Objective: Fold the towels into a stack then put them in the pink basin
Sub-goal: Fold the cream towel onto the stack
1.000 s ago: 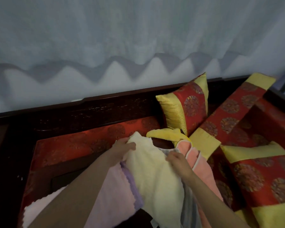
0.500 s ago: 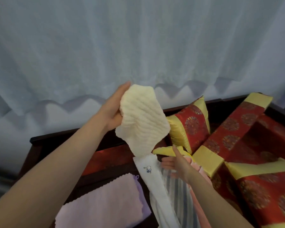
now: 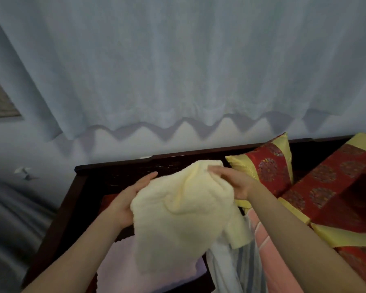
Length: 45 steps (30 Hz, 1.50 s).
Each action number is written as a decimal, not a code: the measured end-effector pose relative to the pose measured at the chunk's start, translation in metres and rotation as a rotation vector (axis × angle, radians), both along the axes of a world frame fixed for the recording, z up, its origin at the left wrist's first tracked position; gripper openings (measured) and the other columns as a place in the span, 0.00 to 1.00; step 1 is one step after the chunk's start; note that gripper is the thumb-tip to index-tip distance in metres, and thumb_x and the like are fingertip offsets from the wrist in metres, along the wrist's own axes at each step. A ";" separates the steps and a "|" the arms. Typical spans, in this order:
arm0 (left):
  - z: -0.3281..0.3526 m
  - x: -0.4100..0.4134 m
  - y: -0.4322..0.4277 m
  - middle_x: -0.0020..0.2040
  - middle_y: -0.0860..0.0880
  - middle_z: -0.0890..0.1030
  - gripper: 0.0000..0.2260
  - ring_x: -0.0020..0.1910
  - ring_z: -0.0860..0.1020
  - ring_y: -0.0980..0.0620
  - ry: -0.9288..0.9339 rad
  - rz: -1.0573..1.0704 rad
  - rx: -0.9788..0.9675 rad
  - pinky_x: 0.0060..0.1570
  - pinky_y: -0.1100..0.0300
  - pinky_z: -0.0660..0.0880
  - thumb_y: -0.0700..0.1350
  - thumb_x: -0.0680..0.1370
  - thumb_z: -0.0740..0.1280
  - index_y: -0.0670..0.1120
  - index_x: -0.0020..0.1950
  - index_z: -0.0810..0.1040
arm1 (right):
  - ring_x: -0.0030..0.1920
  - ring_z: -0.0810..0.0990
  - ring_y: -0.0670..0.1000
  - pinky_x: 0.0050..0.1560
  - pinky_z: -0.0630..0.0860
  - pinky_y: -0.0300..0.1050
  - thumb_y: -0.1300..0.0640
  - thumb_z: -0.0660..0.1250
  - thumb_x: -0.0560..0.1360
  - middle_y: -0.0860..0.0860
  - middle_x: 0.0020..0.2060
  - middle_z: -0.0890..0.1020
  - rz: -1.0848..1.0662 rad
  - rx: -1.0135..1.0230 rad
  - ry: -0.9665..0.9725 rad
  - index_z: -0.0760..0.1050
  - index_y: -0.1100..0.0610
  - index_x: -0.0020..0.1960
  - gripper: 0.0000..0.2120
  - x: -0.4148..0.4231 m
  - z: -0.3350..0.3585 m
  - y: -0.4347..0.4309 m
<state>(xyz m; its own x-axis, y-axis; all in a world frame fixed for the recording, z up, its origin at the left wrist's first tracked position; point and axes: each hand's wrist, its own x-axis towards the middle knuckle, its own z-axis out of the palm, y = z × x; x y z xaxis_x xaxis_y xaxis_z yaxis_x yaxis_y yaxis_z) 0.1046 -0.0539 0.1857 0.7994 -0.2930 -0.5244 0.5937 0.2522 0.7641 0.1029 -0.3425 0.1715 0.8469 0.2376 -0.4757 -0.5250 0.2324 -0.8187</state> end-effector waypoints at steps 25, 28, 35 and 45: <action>0.087 0.101 0.096 0.47 0.52 0.80 0.10 0.47 0.76 0.56 -0.581 0.339 0.311 0.48 0.58 0.74 0.40 0.78 0.63 0.54 0.51 0.80 | 0.45 0.80 0.52 0.38 0.81 0.46 0.65 0.69 0.73 0.53 0.48 0.80 -0.367 -0.046 -0.114 0.77 0.56 0.55 0.12 0.087 0.054 0.049; 0.085 0.107 0.110 0.51 0.53 0.79 0.10 0.49 0.76 0.56 -0.602 0.353 0.362 0.48 0.59 0.74 0.41 0.78 0.63 0.55 0.51 0.80 | 0.42 0.81 0.50 0.36 0.82 0.43 0.67 0.71 0.72 0.53 0.43 0.81 -0.381 -0.040 -0.081 0.77 0.59 0.45 0.06 0.087 0.051 0.049; 0.078 0.109 0.125 0.51 0.53 0.79 0.11 0.51 0.76 0.55 -0.568 0.466 0.298 0.55 0.55 0.74 0.41 0.79 0.63 0.53 0.57 0.79 | 0.32 0.84 0.48 0.35 0.82 0.41 0.69 0.63 0.76 0.53 0.30 0.84 -0.477 0.232 -0.177 0.77 0.62 0.48 0.06 0.099 0.049 0.061; -0.037 -0.046 0.198 0.60 0.45 0.81 0.16 0.57 0.81 0.49 -0.366 0.054 0.264 0.55 0.58 0.77 0.36 0.74 0.62 0.45 0.60 0.79 | 0.39 0.81 0.48 0.39 0.80 0.41 0.70 0.67 0.68 0.51 0.39 0.83 -0.002 -0.101 -0.196 0.79 0.58 0.52 0.15 -0.048 -0.025 0.048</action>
